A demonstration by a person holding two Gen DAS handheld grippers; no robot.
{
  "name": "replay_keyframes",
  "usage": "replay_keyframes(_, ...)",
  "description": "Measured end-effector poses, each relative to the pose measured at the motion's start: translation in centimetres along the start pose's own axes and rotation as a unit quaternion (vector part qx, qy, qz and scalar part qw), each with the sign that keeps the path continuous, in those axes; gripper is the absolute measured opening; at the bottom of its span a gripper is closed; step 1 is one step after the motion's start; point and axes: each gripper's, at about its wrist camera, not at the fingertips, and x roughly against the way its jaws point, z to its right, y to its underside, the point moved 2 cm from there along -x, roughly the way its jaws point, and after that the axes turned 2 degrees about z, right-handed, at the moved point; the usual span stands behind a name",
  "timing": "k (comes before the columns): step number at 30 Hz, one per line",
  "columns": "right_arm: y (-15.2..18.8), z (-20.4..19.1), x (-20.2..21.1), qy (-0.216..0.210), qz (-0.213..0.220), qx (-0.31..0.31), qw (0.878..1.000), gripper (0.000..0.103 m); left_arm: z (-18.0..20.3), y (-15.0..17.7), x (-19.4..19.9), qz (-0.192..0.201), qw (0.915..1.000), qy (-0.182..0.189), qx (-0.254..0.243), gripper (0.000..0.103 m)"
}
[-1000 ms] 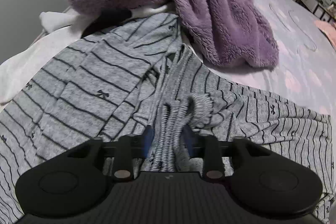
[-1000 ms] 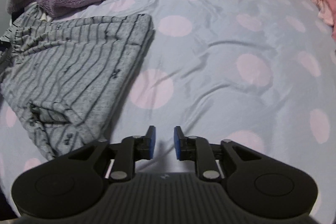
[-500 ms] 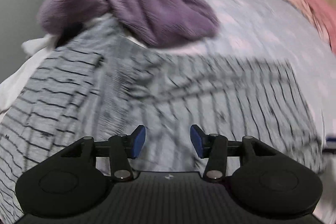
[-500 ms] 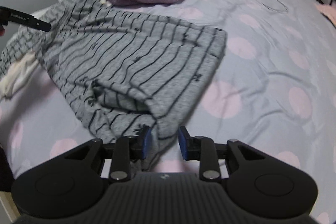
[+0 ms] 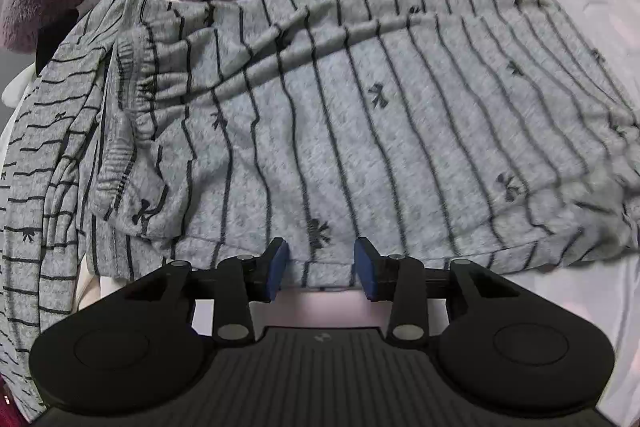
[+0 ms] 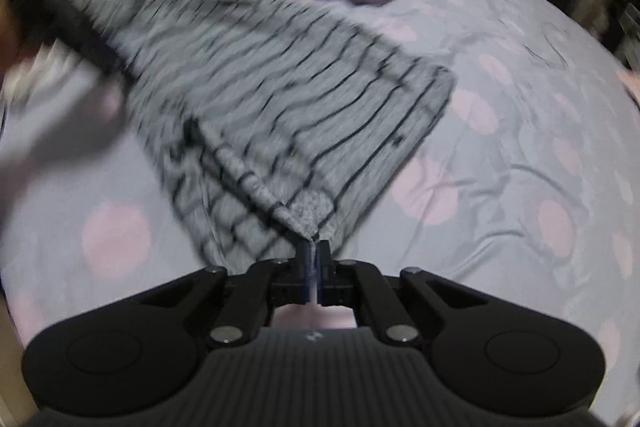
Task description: Fold clothes
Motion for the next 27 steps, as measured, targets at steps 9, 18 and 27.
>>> replay_keyframes(9,4.1,-2.2,1.1,-0.041,-0.024,0.093,0.995,0.0,0.4,0.0,1.2,0.016,0.9996,0.005,-0.023,0.036)
replay_keyframes(18,5.4,-0.8,1.4,0.017,0.039,0.007,0.999,0.01,7.6,1.1,7.2,0.089,0.9847,0.091,-0.119,0.038)
replay_keyframes(27,4.9,1.1,0.3,-0.003,0.089,-0.063,0.994,0.021,16.7,3.0,7.7,0.119,0.9702,0.11,-0.18,0.041)
